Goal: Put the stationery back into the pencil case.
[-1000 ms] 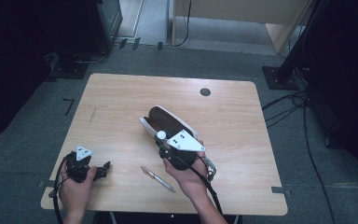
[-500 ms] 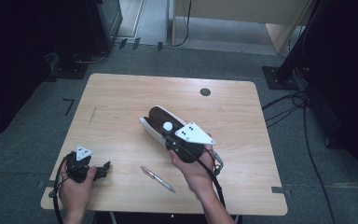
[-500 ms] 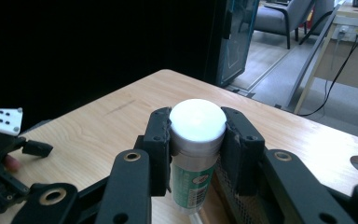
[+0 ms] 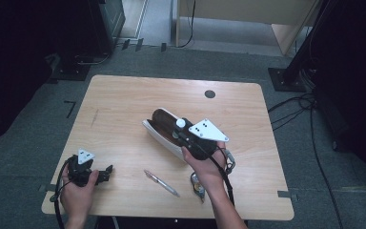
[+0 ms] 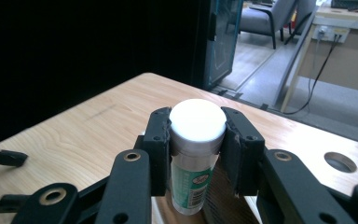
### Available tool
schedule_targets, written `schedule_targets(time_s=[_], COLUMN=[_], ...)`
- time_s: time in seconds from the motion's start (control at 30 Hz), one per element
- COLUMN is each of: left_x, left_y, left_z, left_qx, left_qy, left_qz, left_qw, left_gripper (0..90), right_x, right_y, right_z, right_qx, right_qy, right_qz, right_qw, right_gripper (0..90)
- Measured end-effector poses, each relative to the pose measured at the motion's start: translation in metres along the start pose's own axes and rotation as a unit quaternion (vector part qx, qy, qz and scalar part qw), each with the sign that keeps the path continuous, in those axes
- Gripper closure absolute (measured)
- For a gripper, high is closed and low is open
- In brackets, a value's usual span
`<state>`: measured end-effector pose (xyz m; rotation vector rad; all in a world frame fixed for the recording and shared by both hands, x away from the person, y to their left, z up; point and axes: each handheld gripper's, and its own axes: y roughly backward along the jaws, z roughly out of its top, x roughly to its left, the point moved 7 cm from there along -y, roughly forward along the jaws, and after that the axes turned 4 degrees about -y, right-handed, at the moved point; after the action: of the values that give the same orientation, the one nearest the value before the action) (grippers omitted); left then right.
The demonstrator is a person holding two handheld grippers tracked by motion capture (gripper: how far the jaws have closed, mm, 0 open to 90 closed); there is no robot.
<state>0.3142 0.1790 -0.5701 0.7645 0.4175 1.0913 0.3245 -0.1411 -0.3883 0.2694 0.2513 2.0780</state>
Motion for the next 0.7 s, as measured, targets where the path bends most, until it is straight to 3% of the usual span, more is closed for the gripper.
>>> schedule_targets(time_s=[0.37, 0.7], left_x=[0.0, 0.0], left_y=[0.0, 0.0], left_z=[0.0, 0.0], left_qx=[-0.001, -0.001], left_qy=[0.0, 0.001], left_qz=[0.0, 0.0], left_qw=[1.0, 1.0], left_gripper=[0.0, 0.0], right_x=[-0.022, -0.035], right_y=[-0.02, -0.03], right_z=[-0.033, -0.061], right_qx=[0.047, 0.085], right_qy=[-0.009, -0.036], right_qz=[-0.007, -0.001], right_qw=[0.9988, 0.9958], right_gripper=[65.6, 65.6])
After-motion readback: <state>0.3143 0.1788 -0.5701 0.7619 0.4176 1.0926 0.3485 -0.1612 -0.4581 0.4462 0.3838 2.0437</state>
